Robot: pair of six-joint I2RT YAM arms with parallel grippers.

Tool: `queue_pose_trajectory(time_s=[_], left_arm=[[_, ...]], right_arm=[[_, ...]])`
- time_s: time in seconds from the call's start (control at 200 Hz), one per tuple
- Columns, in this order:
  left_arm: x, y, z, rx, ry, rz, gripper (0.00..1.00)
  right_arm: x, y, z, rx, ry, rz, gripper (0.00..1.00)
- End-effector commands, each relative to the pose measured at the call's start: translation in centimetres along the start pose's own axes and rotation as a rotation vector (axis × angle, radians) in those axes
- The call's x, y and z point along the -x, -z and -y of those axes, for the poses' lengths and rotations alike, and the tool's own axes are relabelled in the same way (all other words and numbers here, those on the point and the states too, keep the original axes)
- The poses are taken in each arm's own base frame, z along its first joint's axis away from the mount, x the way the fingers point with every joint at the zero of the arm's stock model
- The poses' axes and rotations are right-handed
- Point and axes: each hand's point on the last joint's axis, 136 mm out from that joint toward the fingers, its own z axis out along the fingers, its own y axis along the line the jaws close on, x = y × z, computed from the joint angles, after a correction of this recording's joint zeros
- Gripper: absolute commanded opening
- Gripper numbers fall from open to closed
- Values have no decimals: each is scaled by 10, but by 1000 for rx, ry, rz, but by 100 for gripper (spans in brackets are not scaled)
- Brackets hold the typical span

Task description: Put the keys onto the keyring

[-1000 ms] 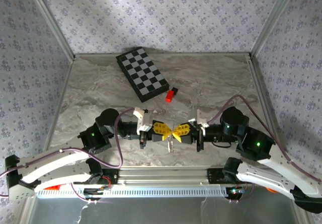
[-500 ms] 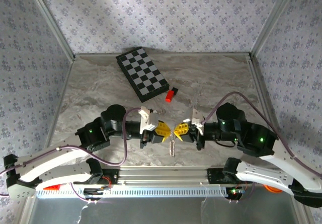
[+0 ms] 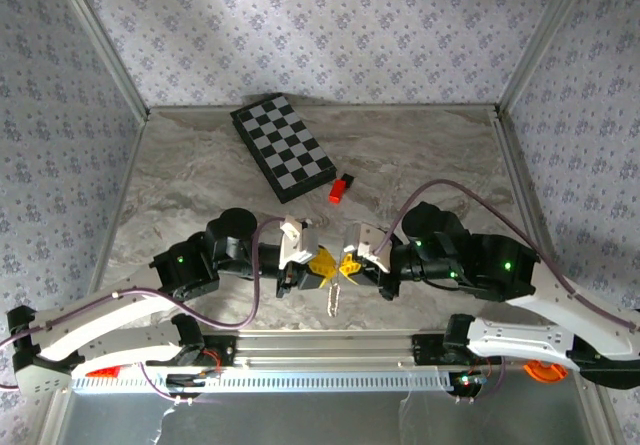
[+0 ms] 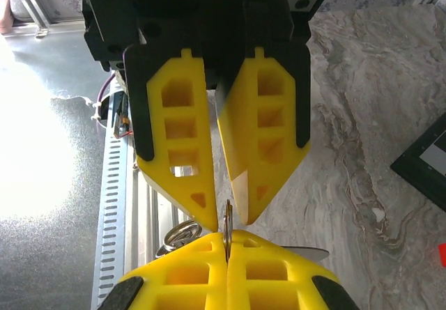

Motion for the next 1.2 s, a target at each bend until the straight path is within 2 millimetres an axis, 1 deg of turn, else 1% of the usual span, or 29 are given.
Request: queue_pose_trajectory(time_s=[0.0,0.35,0.41,0.54,0.69,0.78,0.83,0.84,0.855,0.92,0.989,1.089,1.129,1.144,1.194], left_arm=[[16,2,7,-21,-39,30,20],[20,0,9,-42,-43,42,15],[20,-1,9,-45,-40,43,13],[21,-1,11,-54,-38,48,0],[25,0,16,-82,-40,75,0],[29,3,18,-87,-44,97,0],[31,5,19,-90,-46,112,0],[31,5,20,-91,-47,115,0],[32,6,20,-93,-48,120,0],[34,8,23,-102,-51,139,0],[37,10,25,-113,-54,149,0],[39,12,28,-123,-55,159,0],[39,12,29,-127,-57,164,0],[39,12,29,-130,-57,166,0],[41,13,31,-138,-61,174,0]], right_arm=[[12,8,-1,-1,27,33,0],[7,6,-4,10,32,15,0],[6,6,-4,9,31,14,0],[5,6,-4,8,30,17,0],[5,7,-4,6,26,30,0],[10,11,-4,2,21,59,0],[15,16,-9,26,12,89,9],[8,11,-11,36,4,72,12],[6,10,-13,47,0,73,15],[11,14,-18,73,2,122,27],[15,15,-20,90,-22,170,36],[13,15,-19,87,-36,175,37],[11,15,-18,80,-37,171,35],[16,15,-16,74,-33,191,35],[17,15,-15,68,-34,196,32]])
